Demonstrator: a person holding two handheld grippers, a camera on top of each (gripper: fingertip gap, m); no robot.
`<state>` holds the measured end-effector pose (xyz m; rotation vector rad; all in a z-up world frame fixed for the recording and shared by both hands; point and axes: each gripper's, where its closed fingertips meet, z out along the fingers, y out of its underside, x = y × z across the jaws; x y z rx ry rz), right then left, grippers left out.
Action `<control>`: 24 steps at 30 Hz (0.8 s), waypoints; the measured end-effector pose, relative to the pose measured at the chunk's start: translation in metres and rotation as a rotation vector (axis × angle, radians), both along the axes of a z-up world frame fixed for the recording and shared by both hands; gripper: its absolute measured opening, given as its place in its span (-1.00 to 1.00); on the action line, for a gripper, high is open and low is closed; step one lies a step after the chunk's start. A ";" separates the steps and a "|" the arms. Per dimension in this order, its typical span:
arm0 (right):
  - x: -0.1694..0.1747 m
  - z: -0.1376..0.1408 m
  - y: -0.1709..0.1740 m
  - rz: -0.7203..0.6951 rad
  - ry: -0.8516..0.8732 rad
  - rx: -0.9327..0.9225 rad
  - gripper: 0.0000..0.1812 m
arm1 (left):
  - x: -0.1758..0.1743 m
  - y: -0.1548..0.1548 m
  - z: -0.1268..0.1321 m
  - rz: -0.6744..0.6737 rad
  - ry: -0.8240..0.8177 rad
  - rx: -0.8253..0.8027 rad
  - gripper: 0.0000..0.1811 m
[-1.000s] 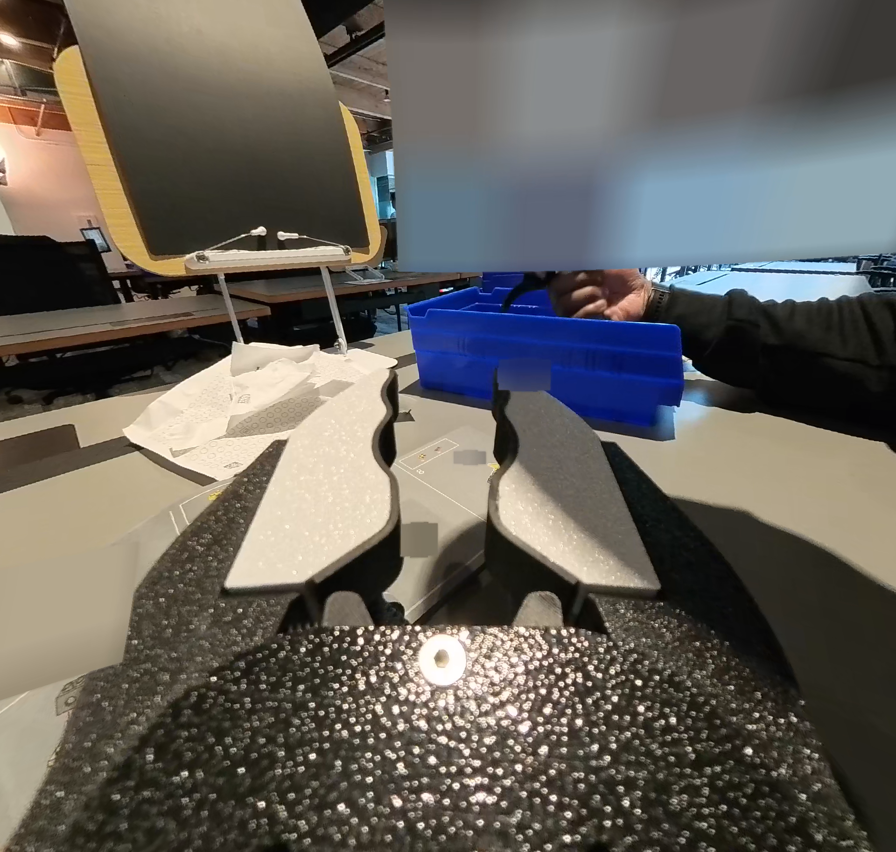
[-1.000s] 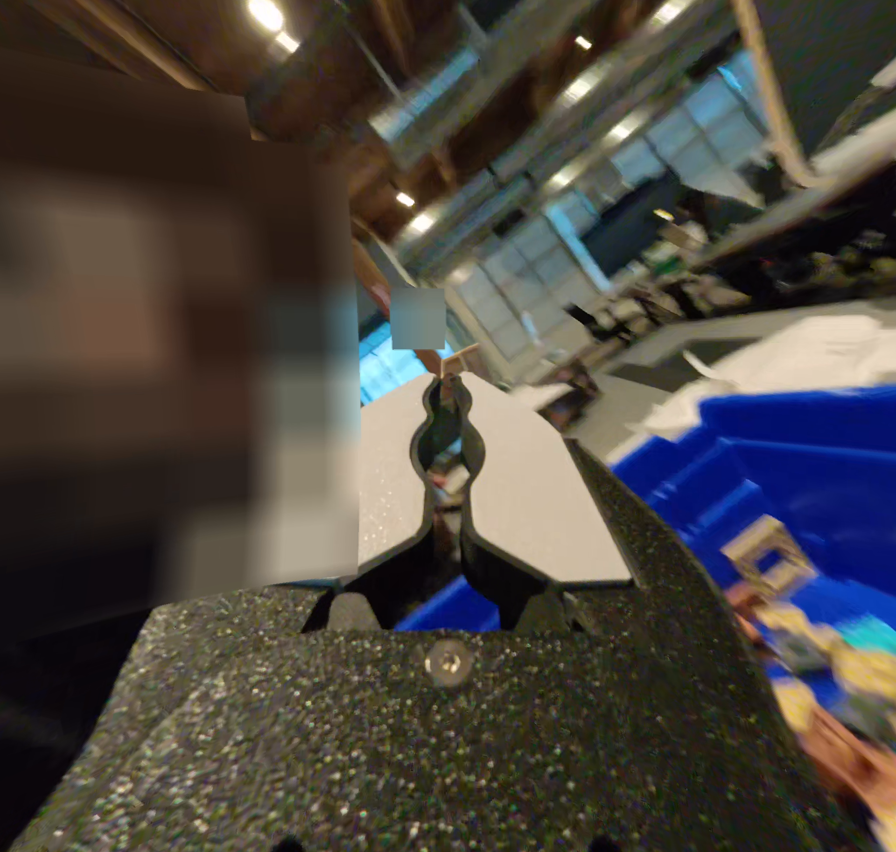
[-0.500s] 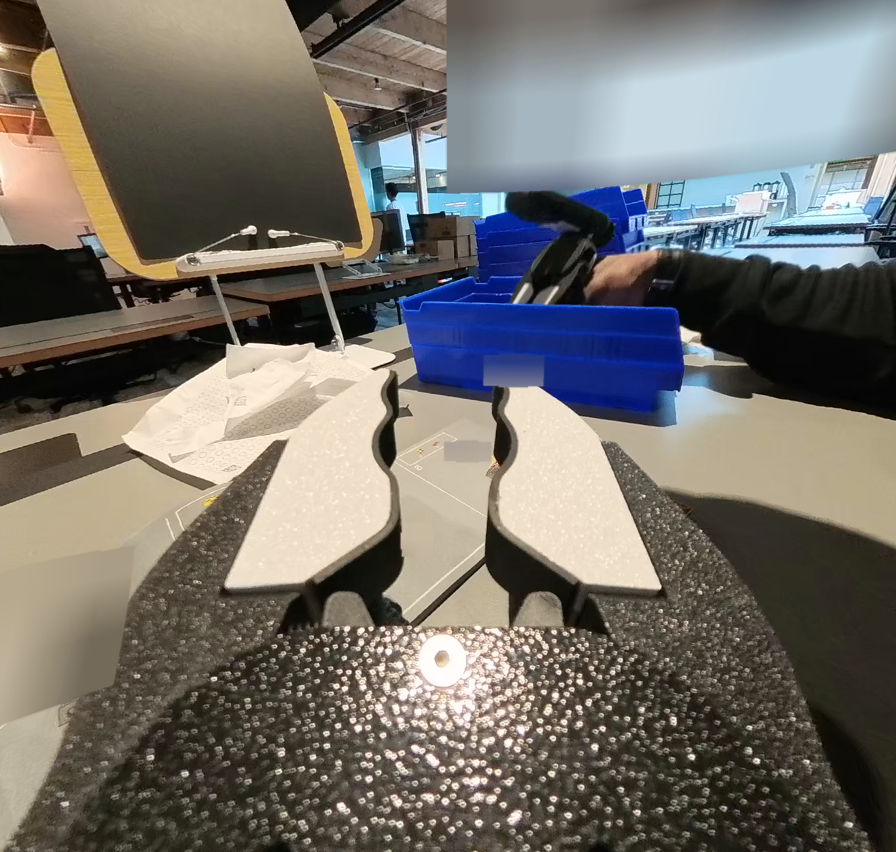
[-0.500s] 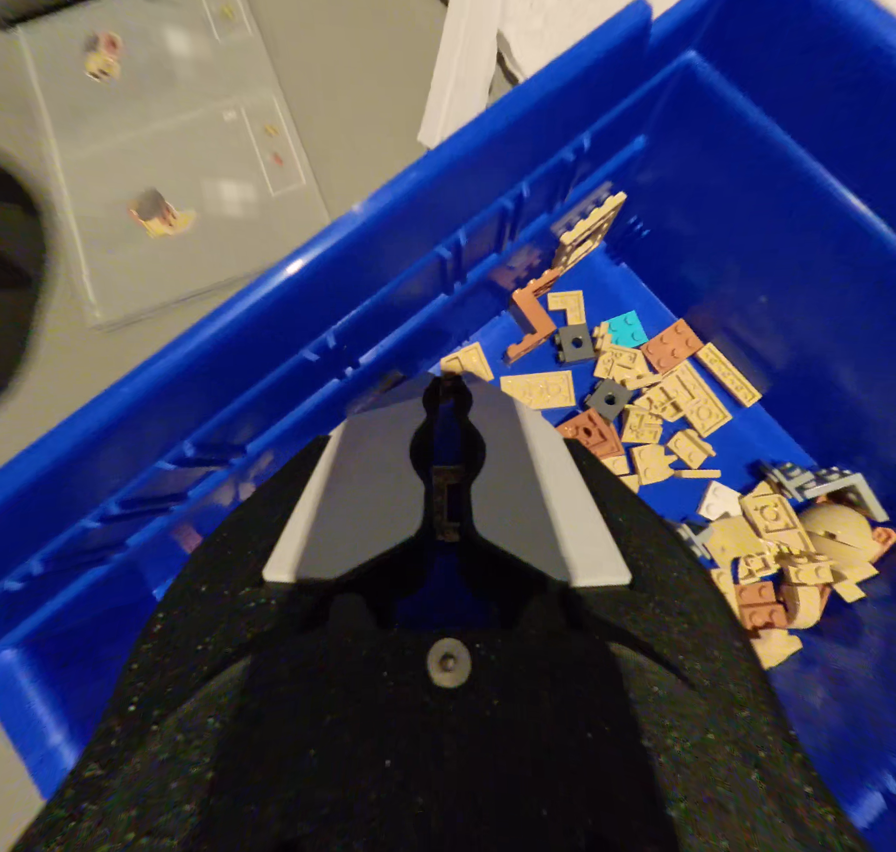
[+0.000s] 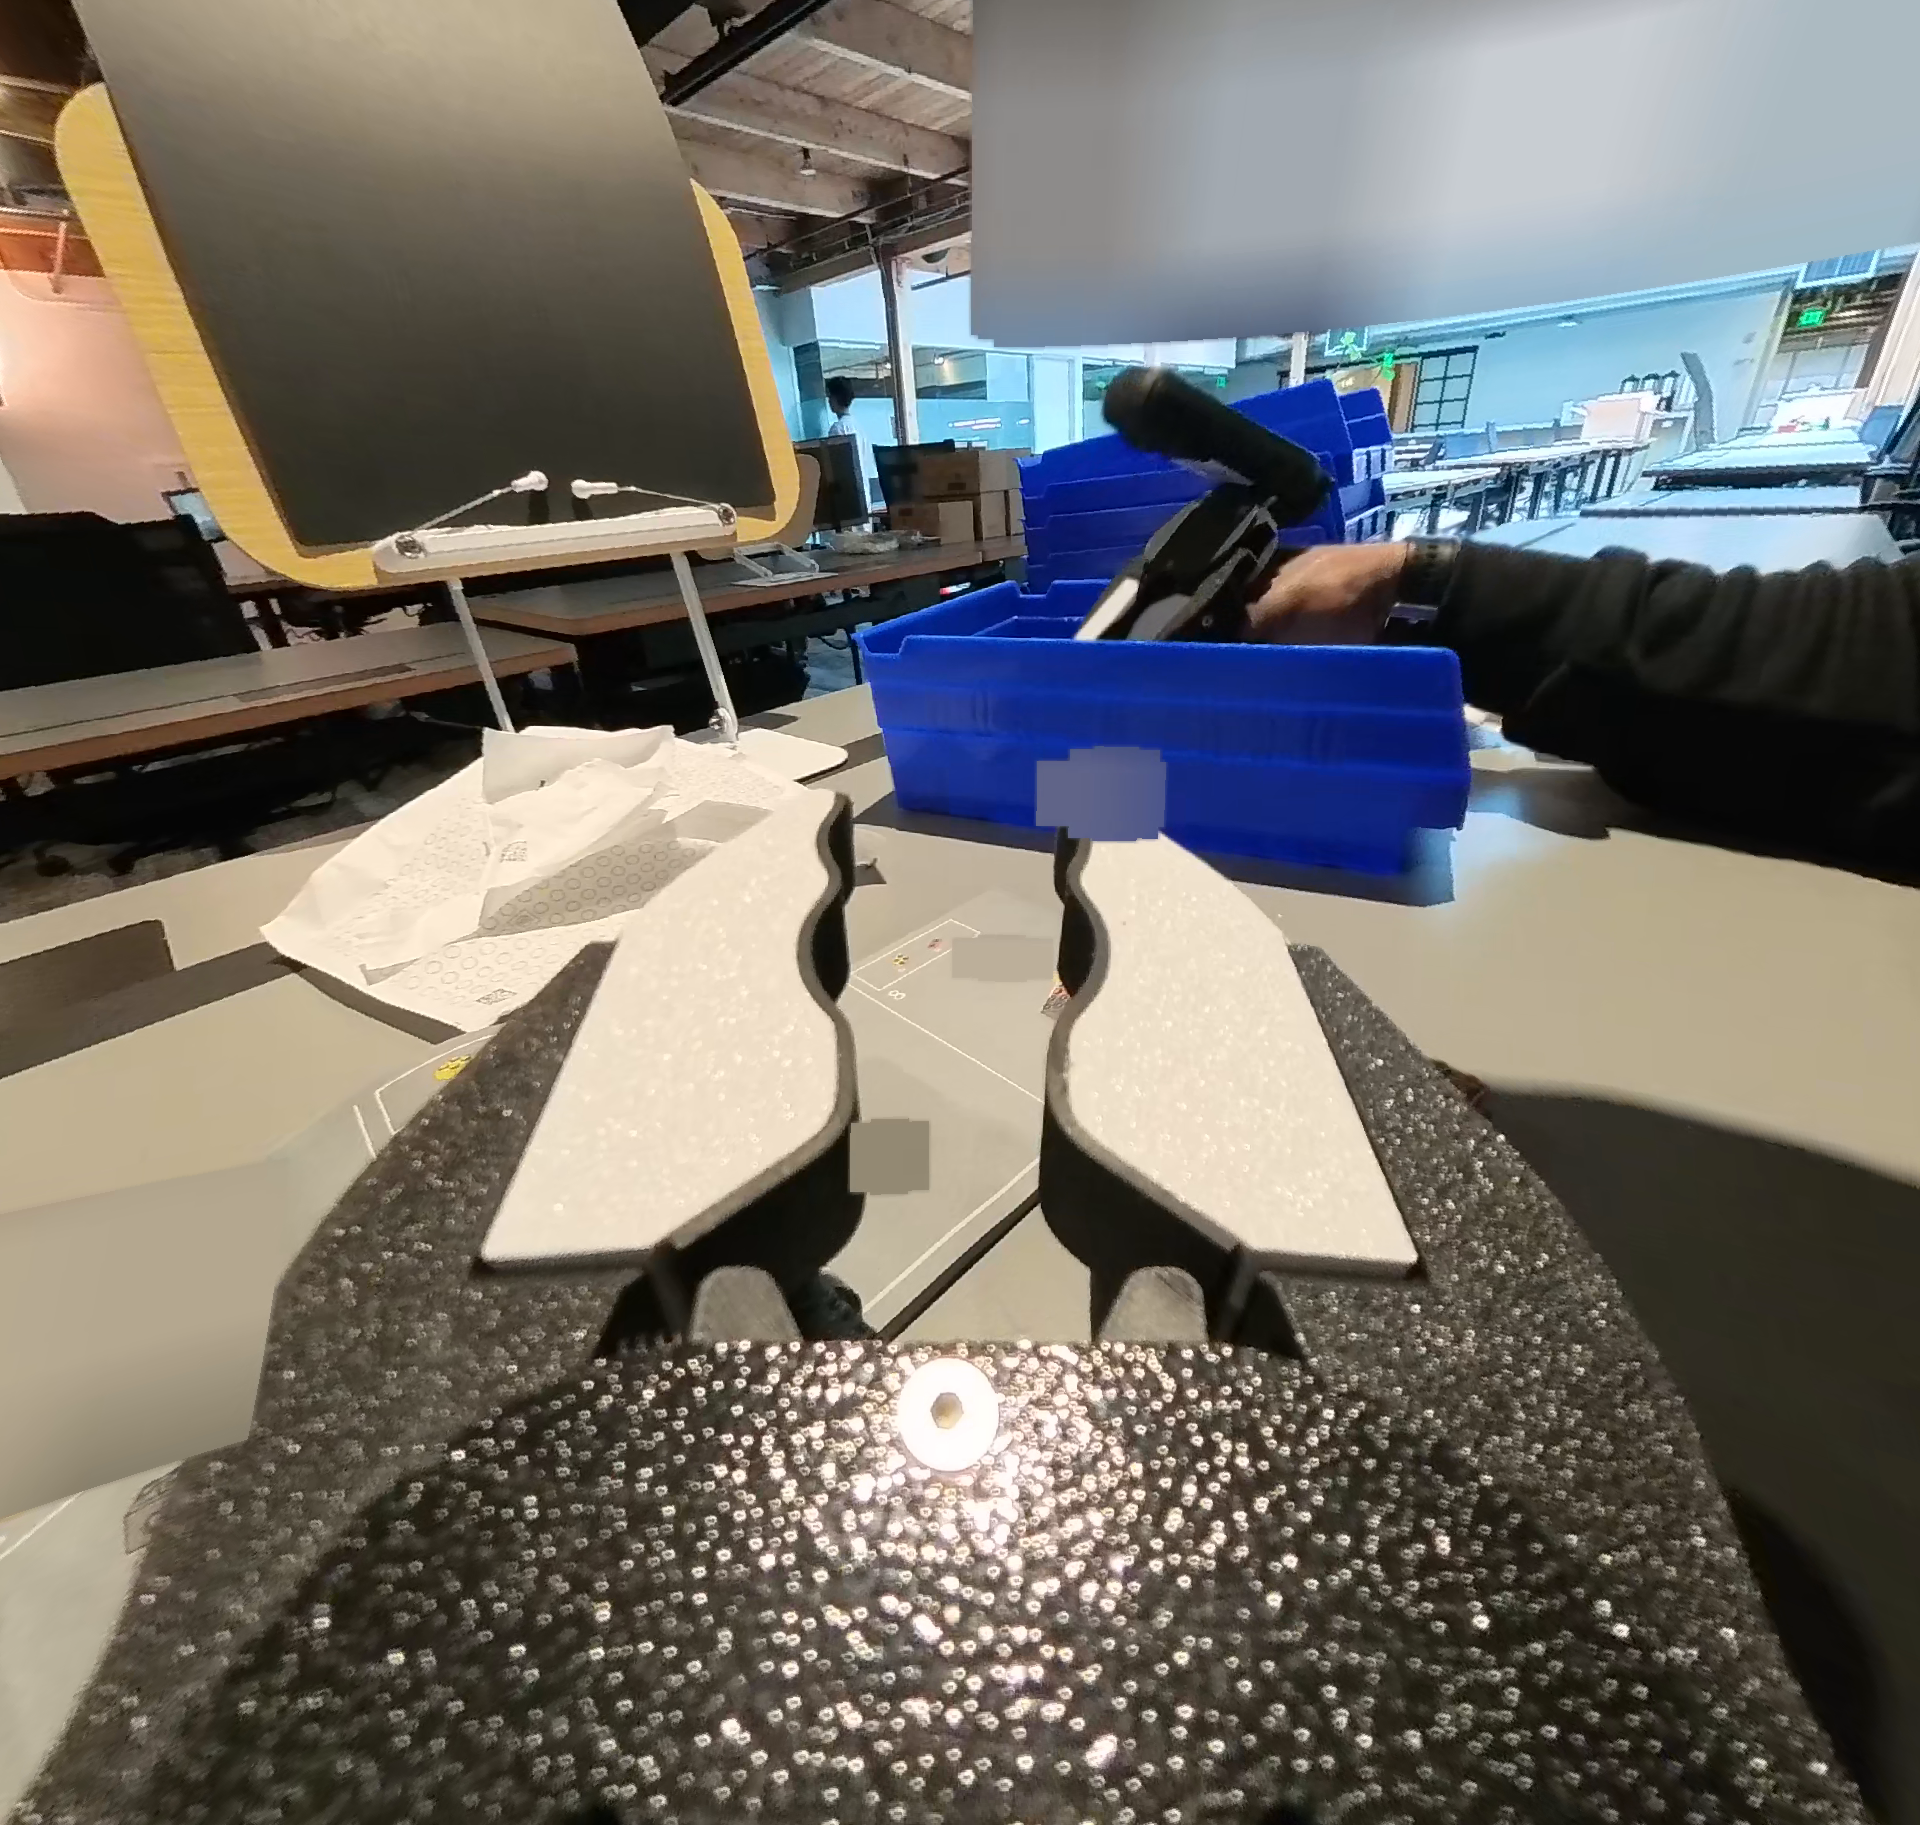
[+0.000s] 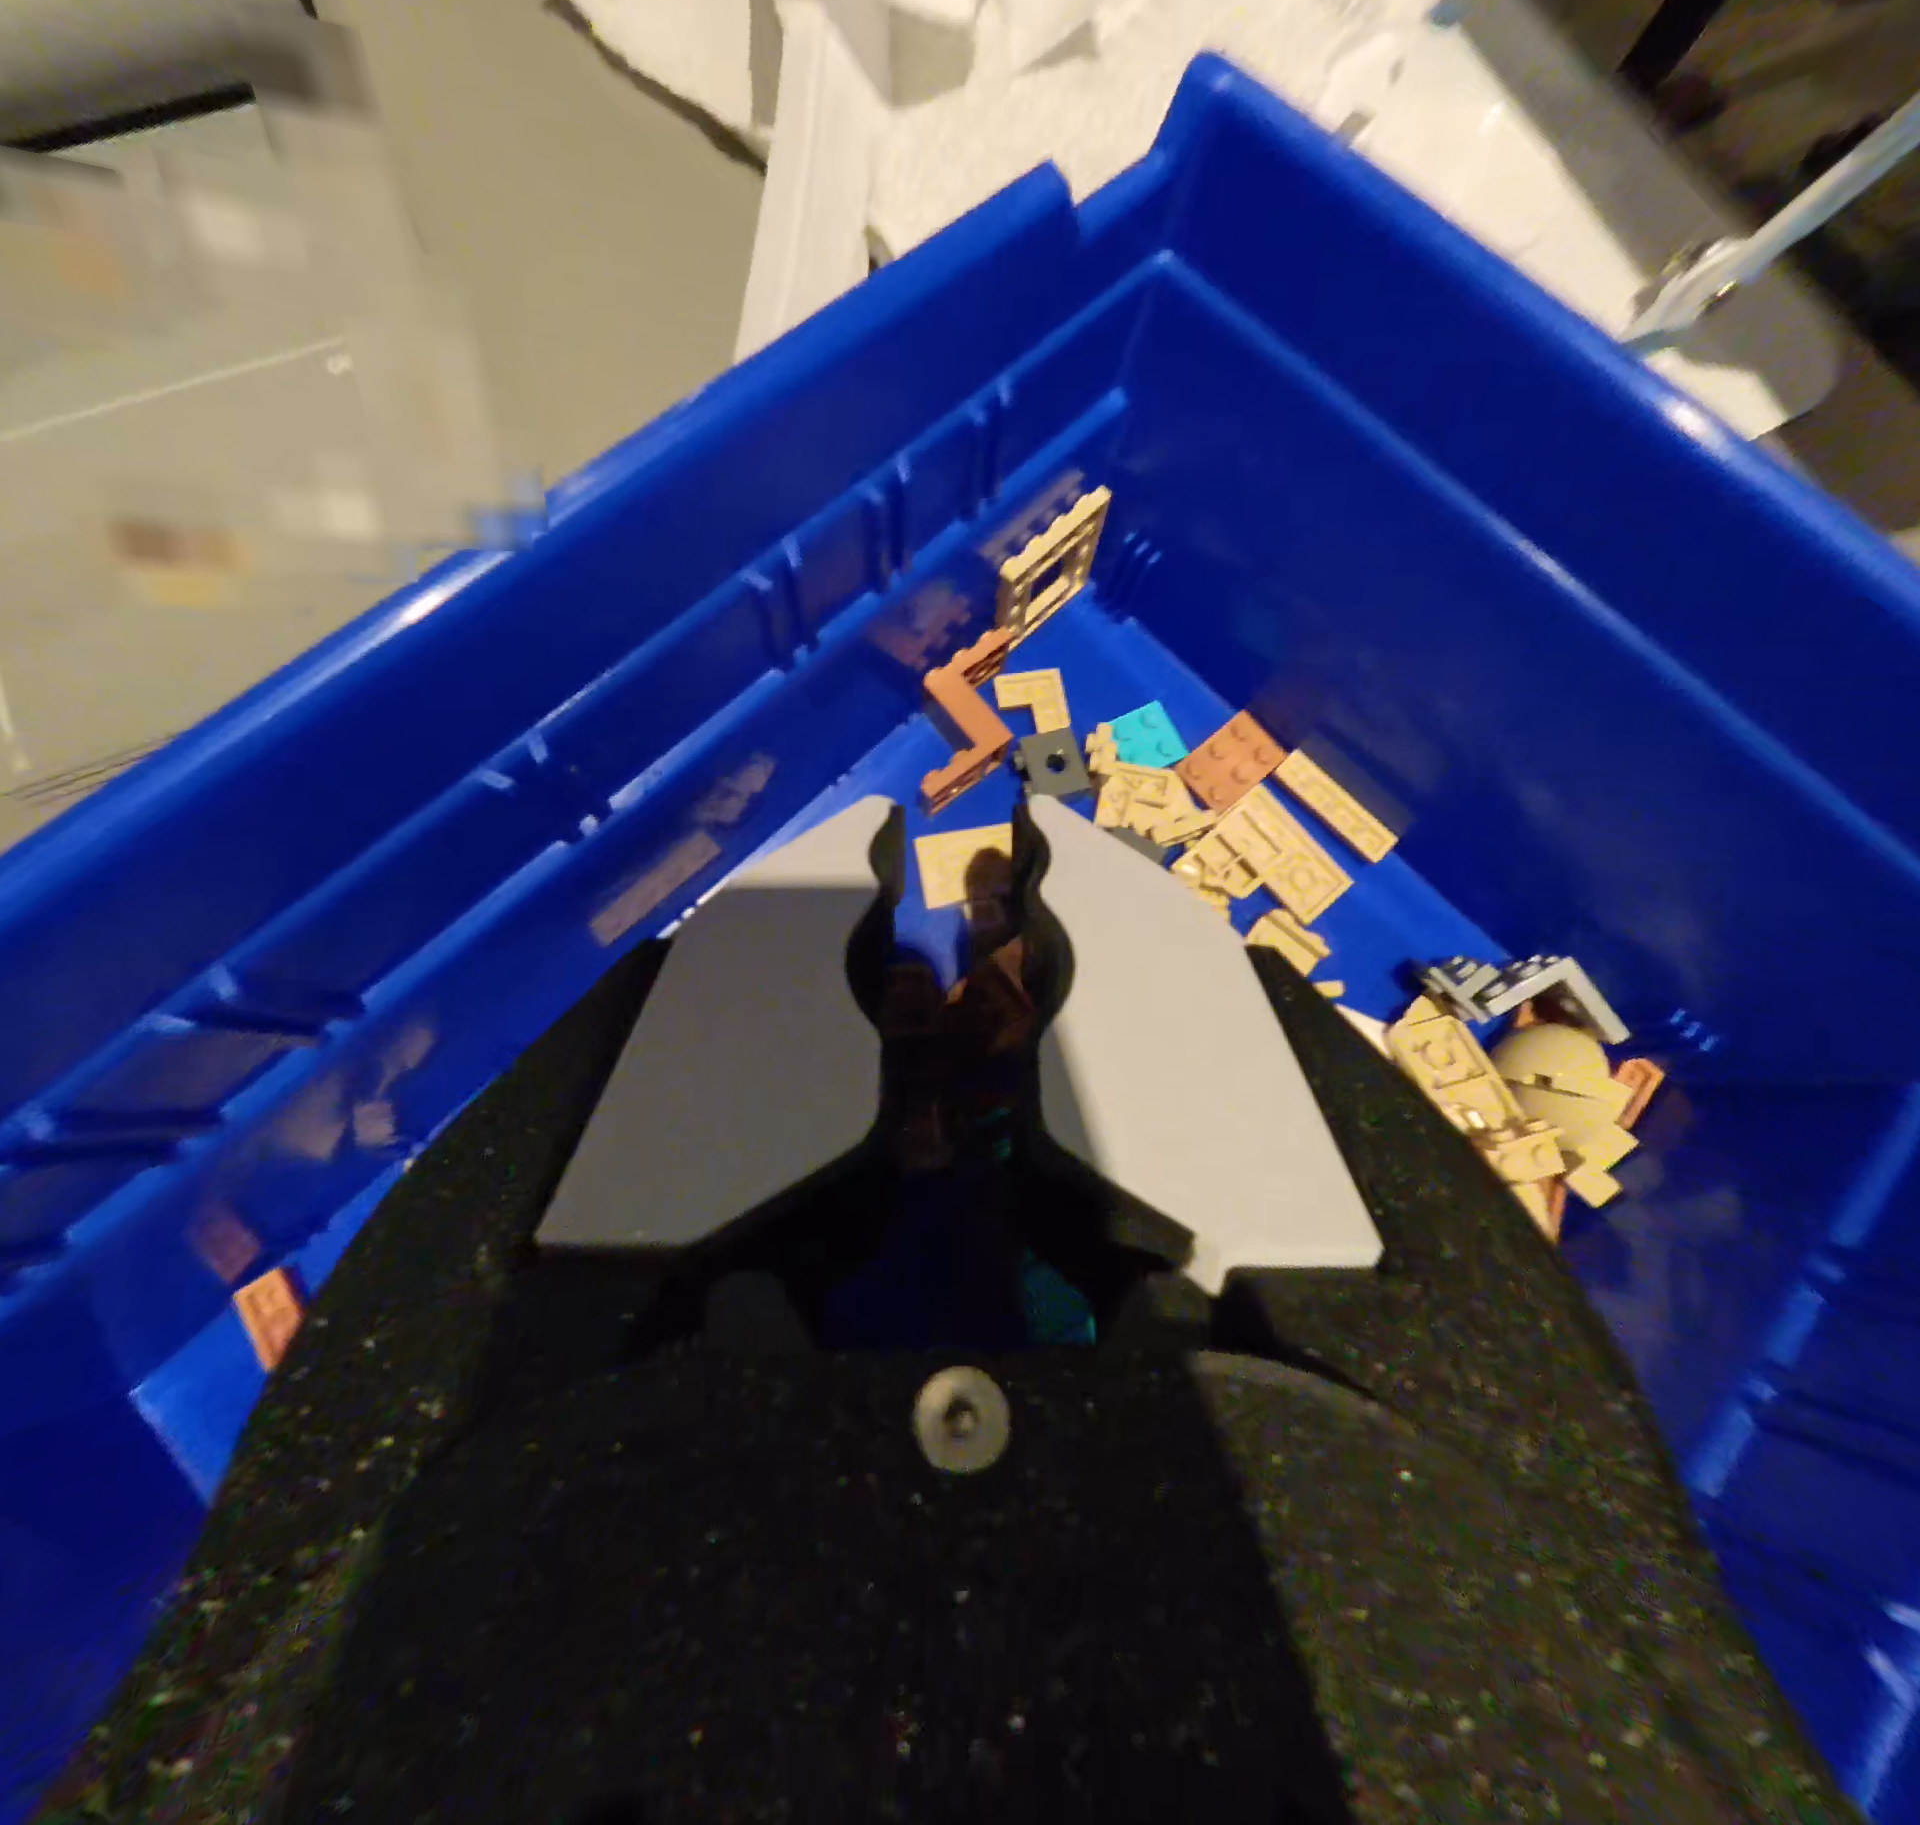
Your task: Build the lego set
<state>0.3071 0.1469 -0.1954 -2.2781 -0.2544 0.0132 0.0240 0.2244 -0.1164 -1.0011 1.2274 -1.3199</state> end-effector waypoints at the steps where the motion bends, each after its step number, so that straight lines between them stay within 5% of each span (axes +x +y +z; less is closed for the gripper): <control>1: 0.002 0.002 0.001 0.000 -0.014 0.023 -0.80 | 0.000 0.000 0.000 0.004 0.001 0.002 -0.60; 24: 0.014 0.014 0.008 -0.052 -0.037 0.172 -0.83 | 0.003 -0.009 -0.015 -0.026 0.116 0.059 -0.88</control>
